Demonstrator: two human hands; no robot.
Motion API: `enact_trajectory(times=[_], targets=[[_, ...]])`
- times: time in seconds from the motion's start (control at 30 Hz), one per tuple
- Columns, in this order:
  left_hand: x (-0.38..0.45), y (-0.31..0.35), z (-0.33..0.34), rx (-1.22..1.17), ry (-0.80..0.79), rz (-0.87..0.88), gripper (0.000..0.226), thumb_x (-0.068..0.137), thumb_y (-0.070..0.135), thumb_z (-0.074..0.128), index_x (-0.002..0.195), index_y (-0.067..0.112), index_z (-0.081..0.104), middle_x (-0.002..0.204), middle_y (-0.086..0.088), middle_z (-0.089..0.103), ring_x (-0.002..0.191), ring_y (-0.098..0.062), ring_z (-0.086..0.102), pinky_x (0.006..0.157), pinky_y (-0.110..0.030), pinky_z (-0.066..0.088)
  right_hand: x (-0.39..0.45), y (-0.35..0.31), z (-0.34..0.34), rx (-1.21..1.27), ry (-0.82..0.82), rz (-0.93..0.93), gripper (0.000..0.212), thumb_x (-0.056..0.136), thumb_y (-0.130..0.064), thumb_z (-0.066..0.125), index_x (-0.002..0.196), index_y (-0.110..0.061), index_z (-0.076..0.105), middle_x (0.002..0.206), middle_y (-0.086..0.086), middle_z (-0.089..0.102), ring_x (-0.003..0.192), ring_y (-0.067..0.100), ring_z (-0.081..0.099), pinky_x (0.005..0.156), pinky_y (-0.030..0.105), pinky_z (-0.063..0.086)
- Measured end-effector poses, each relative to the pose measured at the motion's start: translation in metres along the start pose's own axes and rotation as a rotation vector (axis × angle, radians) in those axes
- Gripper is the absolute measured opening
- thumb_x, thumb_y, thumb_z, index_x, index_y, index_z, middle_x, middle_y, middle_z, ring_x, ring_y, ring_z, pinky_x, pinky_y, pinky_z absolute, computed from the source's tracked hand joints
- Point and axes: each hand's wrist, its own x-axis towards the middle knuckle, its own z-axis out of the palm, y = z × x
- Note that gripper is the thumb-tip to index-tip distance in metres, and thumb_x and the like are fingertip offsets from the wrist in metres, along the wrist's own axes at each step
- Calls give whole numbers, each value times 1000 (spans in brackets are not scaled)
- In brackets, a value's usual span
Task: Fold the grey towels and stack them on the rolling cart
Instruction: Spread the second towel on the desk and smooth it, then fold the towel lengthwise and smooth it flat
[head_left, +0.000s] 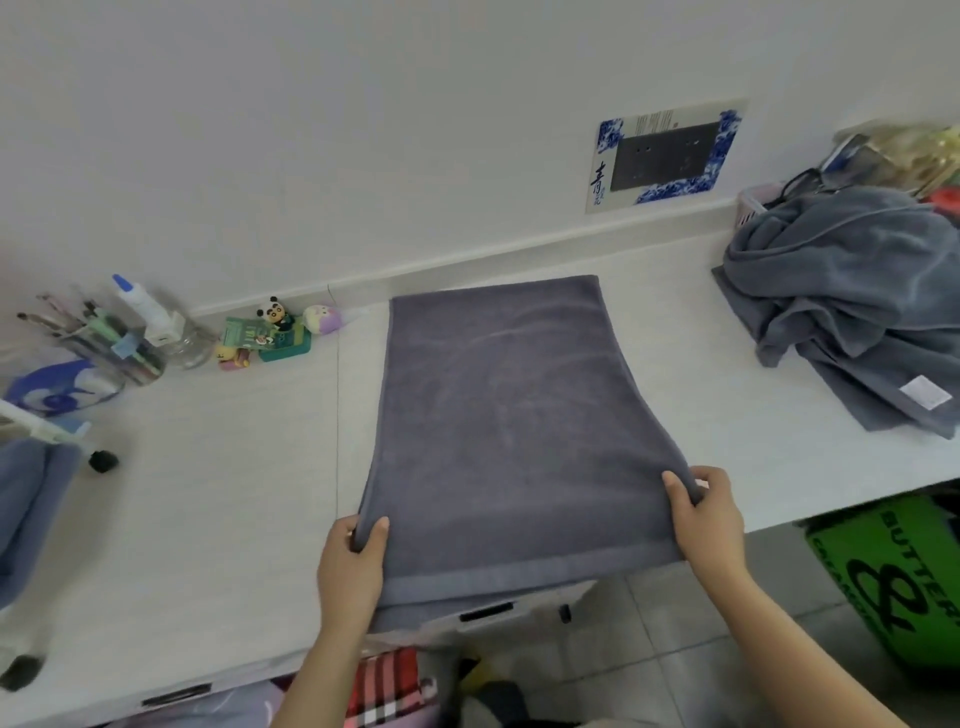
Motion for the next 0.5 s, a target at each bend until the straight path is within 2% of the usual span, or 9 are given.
enact_trajectory(times=[0.07, 0.17, 0.23, 0.3, 0.37, 0.43, 0.5], targets=[[-12, -4, 1, 26, 3, -38, 23, 93, 27, 58, 83, 6, 53, 77, -10, 57, 74, -27, 54, 61, -35, 38, -3, 10, -13, -25, -63, 51, 38, 93, -25, 55, 125, -8, 43, 100, 15, 57, 91, 31, 54, 72, 34, 40], [-30, -19, 10, 72, -50, -136, 16, 92, 20, 59, 90, 7, 51, 83, -8, 56, 82, -29, 54, 66, -34, 36, -3, 26, -24, -92, -200, 73, 53, 94, -20, 55, 140, -19, 31, 103, 15, 56, 102, 38, 56, 73, 32, 38], [-43, -22, 12, 28, -39, -164, 19, 92, 16, 59, 102, 8, 45, 94, -9, 54, 88, -28, 52, 73, -33, 36, -2, 34, -30, -149, -287, 25, 48, 94, -15, 53, 138, -24, 36, 106, 15, 57, 99, 35, 56, 72, 30, 38], [-51, -23, 7, 1, -42, -160, 30, 92, 14, 58, 113, 10, 38, 99, -11, 53, 88, -28, 51, 76, -33, 37, 1, 39, -37, -191, -347, -33, 37, 93, -11, 53, 129, -20, 52, 119, 14, 59, 108, 31, 55, 79, 28, 39], [-53, -26, -1, 23, -111, -145, 36, 94, 14, 56, 121, 16, 33, 99, -16, 59, 86, -31, 57, 76, -35, 42, 3, 39, -46, -165, -403, -73, 25, 93, -8, 54, 115, -14, 65, 118, 7, 61, 110, 23, 55, 83, 23, 41], [-51, -27, -12, 32, -190, -117, 26, 95, 10, 53, 116, 22, 45, 102, -16, 63, 87, -30, 61, 76, -36, 47, 5, 37, -55, -121, -471, -30, 17, 93, -11, 57, 101, -12, 72, 104, 3, 66, 91, 14, 59, 67, 15, 45], [-49, -20, -22, -2, -252, -117, 22, 95, 5, 51, 101, 23, 62, 110, -10, 65, 95, -25, 61, 83, -33, 47, 6, 30, -64, 12, -547, 130, 17, 91, -13, 59, 88, -11, 76, 90, 4, 66, 67, 10, 54, 46, 14, 38]])
